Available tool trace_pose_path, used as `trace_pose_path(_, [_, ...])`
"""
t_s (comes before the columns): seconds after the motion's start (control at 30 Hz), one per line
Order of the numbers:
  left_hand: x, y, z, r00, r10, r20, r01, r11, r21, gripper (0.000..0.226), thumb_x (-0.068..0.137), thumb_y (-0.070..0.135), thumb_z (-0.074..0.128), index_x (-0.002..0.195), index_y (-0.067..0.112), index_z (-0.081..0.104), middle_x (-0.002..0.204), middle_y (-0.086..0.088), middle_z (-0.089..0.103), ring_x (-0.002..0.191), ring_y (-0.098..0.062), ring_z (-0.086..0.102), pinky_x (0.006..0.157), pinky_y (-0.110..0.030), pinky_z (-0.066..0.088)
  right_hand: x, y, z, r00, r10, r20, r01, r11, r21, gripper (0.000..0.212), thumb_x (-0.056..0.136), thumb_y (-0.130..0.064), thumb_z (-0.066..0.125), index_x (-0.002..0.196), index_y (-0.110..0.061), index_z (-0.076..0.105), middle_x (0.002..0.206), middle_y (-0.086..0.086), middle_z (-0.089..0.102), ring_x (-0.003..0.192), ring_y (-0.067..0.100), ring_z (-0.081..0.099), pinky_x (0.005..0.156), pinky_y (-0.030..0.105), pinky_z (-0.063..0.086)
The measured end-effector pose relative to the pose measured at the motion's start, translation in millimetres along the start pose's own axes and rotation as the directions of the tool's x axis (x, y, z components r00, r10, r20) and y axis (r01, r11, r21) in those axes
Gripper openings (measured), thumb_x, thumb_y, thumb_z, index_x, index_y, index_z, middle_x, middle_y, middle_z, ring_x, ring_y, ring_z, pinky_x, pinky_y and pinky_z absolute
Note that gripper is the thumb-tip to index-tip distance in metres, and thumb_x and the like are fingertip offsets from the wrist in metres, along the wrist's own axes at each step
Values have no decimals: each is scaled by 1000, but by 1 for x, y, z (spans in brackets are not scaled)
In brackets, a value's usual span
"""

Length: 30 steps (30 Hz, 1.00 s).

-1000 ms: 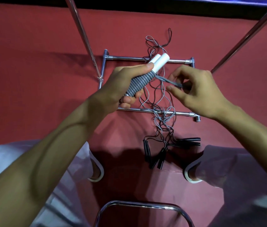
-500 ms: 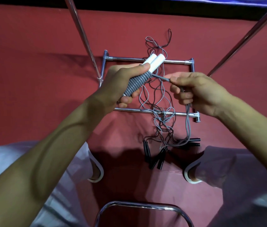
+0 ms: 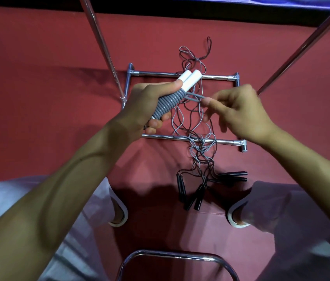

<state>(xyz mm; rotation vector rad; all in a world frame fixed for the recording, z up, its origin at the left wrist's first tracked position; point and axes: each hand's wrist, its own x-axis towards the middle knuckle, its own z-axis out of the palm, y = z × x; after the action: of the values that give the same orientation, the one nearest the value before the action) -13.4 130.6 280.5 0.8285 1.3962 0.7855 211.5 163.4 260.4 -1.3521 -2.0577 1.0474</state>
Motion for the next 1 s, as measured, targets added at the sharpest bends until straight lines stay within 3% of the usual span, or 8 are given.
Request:
trace_pose_path(0.07, [0,-2,2,1000,26,-10,-26,999,31,26,90,50,69,84,26,75,58,-9,50,34,-13,29,41,-15,25,4,-7,-6,896,306,321,-425,801,422,25,99,-22,60,85,-4,71,60,0,67,38,9,46,39,16,33])
trace_pose_path(0.13, [0,-5,4,997,68,-23,-66,995,79,27,91,49,69,96,23,76,58,-11,49,35,-13,30,43,-16,25,8,-8,-13,702,373,607,-708,455,540,18,92,-24,57,86,-9,66,57,-4,54,41,4,39,40,14,28])
trace_pose_path(0.17, [0,-6,5,994,101,-33,-96,989,113,27,91,47,69,97,22,76,58,-12,48,35,-13,30,43,-16,25,8,-6,-15,671,349,654,-737,407,539,16,92,-25,56,85,-12,63,55,-7,46,43,3,35,42,14,25])
trace_pose_path(0.3, [3,-9,10,964,244,-101,-218,951,218,21,92,38,73,102,20,79,48,-1,47,29,-12,34,35,-15,25,5,-5,-14,699,299,650,-700,473,535,22,100,-25,48,81,-15,54,53,-9,27,46,4,20,43,19,14])
trace_pose_path(0.47, [9,-13,9,951,274,-139,-234,939,254,22,90,36,76,105,20,80,45,6,48,31,-12,38,34,-14,26,3,-7,-7,897,211,388,-361,856,371,34,105,-22,53,74,-10,60,53,1,27,49,12,17,44,24,12])
trace_pose_path(0.57, [13,-17,10,948,288,-133,-239,925,295,20,89,34,77,103,21,81,46,8,49,37,-14,42,36,-17,30,-1,-7,-6,933,150,327,-237,940,244,35,106,-19,53,77,-1,60,55,7,33,46,11,22,42,20,18])
trace_pose_path(0.83, [17,-31,13,853,519,-46,-338,619,708,36,82,61,60,105,35,67,81,3,71,80,-24,66,74,-42,55,-2,-9,13,866,316,386,-483,728,486,36,107,-18,47,74,-8,59,47,1,40,41,11,27,41,21,16])
trace_pose_path(1.0, [15,-33,6,872,448,195,-403,434,806,33,77,48,56,98,24,63,70,3,61,69,-26,59,64,-40,52,-2,-4,20,726,400,560,-683,514,519,33,106,-19,43,78,-11,57,53,-6,33,43,4,23,45,22,10])
